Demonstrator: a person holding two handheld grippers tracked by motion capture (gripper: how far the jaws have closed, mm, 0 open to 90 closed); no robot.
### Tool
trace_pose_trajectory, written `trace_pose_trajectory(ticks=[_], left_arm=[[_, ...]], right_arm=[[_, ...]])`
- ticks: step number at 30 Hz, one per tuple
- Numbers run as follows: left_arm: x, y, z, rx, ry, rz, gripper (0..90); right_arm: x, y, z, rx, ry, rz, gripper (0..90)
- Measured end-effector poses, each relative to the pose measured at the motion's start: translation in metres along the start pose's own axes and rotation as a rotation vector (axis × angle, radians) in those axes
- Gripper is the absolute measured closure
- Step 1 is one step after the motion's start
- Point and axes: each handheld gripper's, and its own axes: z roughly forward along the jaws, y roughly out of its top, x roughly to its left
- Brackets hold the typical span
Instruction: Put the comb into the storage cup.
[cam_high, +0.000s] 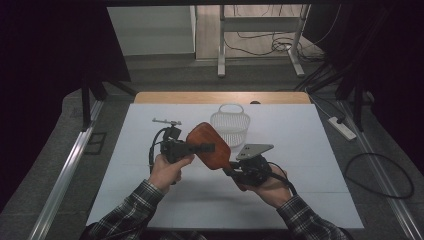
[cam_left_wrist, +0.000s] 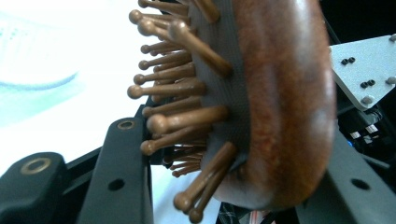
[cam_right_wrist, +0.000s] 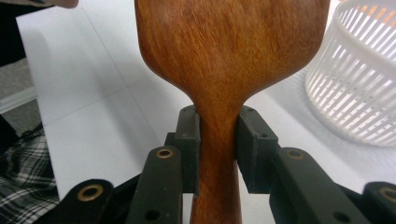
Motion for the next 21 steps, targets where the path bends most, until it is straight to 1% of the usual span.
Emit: trace_pose_trajectory(ticks=[2,3,6,9,12,15,17,18,21], left_arm=[[-0.002,0.001,-0.001,0.004,0.029,0.026,56.4],[-0.003,0.001,-0.001,0.001,0.04,0.033,56.5],[-0.004,0.002,-0.004,-0.005,0.051,0.041,56.6],[-0.005,0.004,-0.006,-0.007,0.073,0.059,56.5],[-0.007,0.005,-0.008,-0.004,0.094,0.079,56.5],[-0.008,0.007,-0.01,-0.004,0.102,0.094,56.4],[-0.01,0.008,-0.01,0.0,0.12,0.113,56.3],[-0.012,0.009,-0.011,0.002,0.135,0.129,56.3],[-0.015,0.011,-0.012,0.004,0.144,0.15,56.3]], right_arm=[[0.0,0.0,0.0,0.002,0.008,0.0,65.8],[-0.001,0.0,0.0,0.001,0.012,0.005,63.3],[-0.002,0.0,0.001,0.01,0.01,0.012,54.1],[-0.003,0.0,0.001,0.022,0.007,0.009,44.6],[-0.003,-0.001,0.001,0.039,0.005,0.014,38.7],[-0.003,-0.001,0.002,0.056,0.013,0.023,31.9],[-0.003,-0.001,0.002,0.061,0.009,0.028,27.1],[-0.003,-0.001,0.002,0.065,0.014,0.032,25.9],[-0.005,-0.001,0.002,0.075,0.022,0.043,21.9]])
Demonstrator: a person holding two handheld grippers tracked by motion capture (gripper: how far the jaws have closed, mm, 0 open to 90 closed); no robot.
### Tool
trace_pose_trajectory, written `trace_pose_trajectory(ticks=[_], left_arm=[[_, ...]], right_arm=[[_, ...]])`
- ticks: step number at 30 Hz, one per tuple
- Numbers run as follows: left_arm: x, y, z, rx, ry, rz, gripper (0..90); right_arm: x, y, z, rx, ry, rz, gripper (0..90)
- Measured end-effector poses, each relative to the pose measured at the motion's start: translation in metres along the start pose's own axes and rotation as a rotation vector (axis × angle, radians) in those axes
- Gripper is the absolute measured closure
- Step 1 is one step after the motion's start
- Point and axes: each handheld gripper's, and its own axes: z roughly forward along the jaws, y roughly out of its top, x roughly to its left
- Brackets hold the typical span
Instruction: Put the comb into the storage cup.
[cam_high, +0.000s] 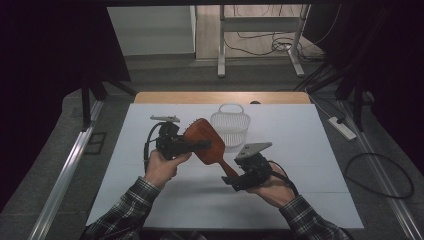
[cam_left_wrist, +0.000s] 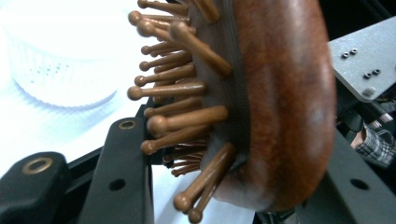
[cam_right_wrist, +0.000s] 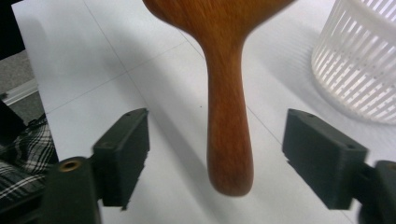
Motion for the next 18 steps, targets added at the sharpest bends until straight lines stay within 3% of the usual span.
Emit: trace_pose_trajectory(ticks=[8,18], left_arm=[[-0.004,0.007,-0.004,-0.002,0.03,0.036,56.2],[-0.007,0.014,-0.011,-0.006,0.078,0.075,55.9]], right_arm=[[-0.007,-0.003,-0.005,0.013,-0.008,0.03,12.8],[-0.013,-0.013,-0.014,0.023,-0.024,0.028,5.4]])
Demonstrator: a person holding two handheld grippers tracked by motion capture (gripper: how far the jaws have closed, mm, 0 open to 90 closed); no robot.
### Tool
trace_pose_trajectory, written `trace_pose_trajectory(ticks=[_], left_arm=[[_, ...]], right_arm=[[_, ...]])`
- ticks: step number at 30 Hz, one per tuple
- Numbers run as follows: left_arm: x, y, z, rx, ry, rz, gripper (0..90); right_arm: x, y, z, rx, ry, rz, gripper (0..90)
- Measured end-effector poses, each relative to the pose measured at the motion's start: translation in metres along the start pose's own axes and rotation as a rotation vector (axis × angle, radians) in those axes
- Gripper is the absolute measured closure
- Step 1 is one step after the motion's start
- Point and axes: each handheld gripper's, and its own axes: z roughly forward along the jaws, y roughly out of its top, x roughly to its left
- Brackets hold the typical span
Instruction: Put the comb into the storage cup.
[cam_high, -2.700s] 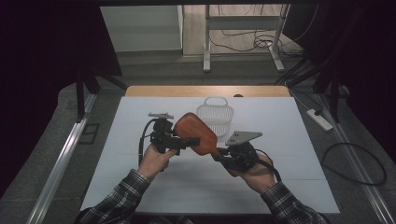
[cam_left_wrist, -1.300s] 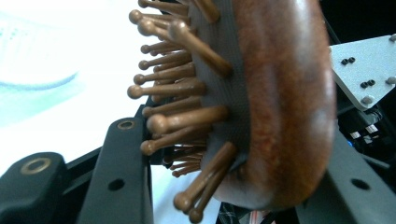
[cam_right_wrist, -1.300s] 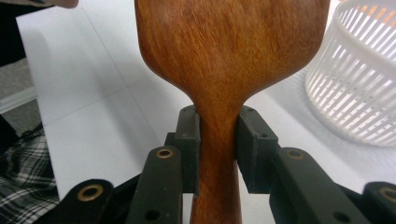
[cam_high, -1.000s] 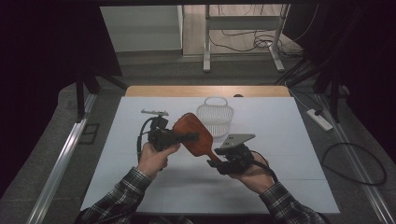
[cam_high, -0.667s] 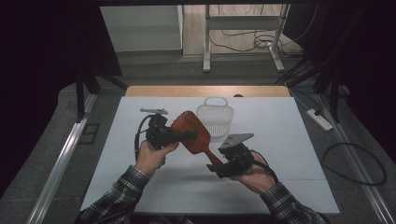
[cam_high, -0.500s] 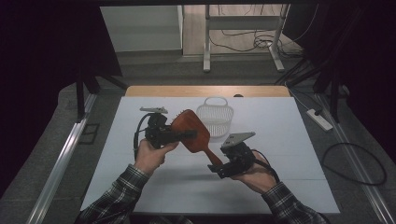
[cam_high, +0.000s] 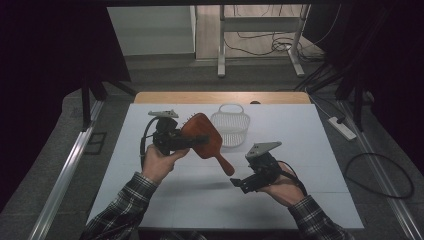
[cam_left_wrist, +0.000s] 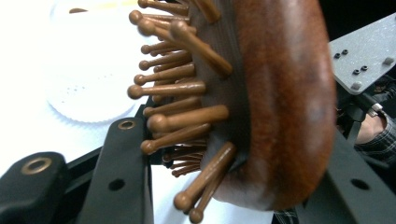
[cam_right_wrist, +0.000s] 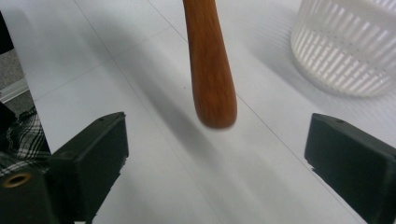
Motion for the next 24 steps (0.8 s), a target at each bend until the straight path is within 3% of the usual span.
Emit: trace_pose_trajectory(ticks=[16,22,24], left_arm=[[0.002,0.012,-0.006,-0.013,0.055,0.018,55.8],[0.005,0.019,-0.009,-0.019,0.073,0.02,55.7],[0.006,0.02,-0.01,-0.02,0.079,0.021,55.7]], right_arm=[[-0.013,-0.028,-0.012,0.041,-0.03,0.047,0.0],[-0.014,-0.037,-0.019,0.028,-0.031,0.088,0.0],[-0.013,-0.04,-0.021,0.023,-0.033,0.077,0.0]])
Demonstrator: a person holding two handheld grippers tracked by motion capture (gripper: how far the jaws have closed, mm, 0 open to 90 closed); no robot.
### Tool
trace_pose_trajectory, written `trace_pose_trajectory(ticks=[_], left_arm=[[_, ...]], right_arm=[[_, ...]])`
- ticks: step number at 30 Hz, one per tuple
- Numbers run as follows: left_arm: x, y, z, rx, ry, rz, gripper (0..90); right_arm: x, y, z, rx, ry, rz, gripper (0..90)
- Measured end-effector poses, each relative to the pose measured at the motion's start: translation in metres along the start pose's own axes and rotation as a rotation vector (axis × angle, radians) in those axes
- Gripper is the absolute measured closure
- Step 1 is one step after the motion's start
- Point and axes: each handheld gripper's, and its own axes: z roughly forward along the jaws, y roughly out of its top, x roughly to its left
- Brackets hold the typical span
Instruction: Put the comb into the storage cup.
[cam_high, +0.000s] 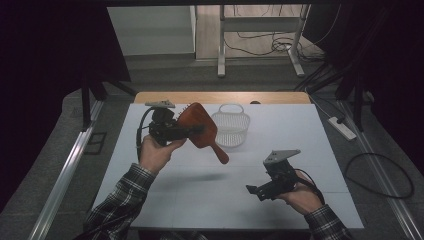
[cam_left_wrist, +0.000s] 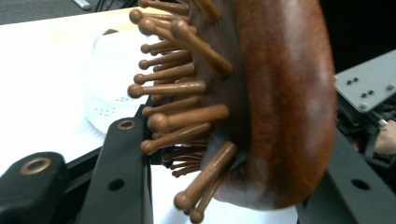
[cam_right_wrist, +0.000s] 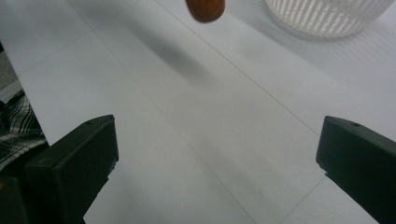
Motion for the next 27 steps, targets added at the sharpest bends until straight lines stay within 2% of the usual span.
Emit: trace_pose_trajectory(ticks=[3,10,27], left_arm=[[0.002,0.002,-0.001,-0.004,0.002,-0.004,55.6],[0.007,0.006,-0.003,-0.011,0.015,-0.009,55.6],[0.014,0.019,-0.008,-0.031,0.037,-0.021,55.6]], right_arm=[[0.001,-0.003,-0.004,-0.003,-0.006,-0.003,0.0],[-0.004,-0.015,-0.012,-0.001,-0.029,0.033,0.0],[-0.012,-0.04,-0.032,0.002,-0.09,0.086,0.0]])
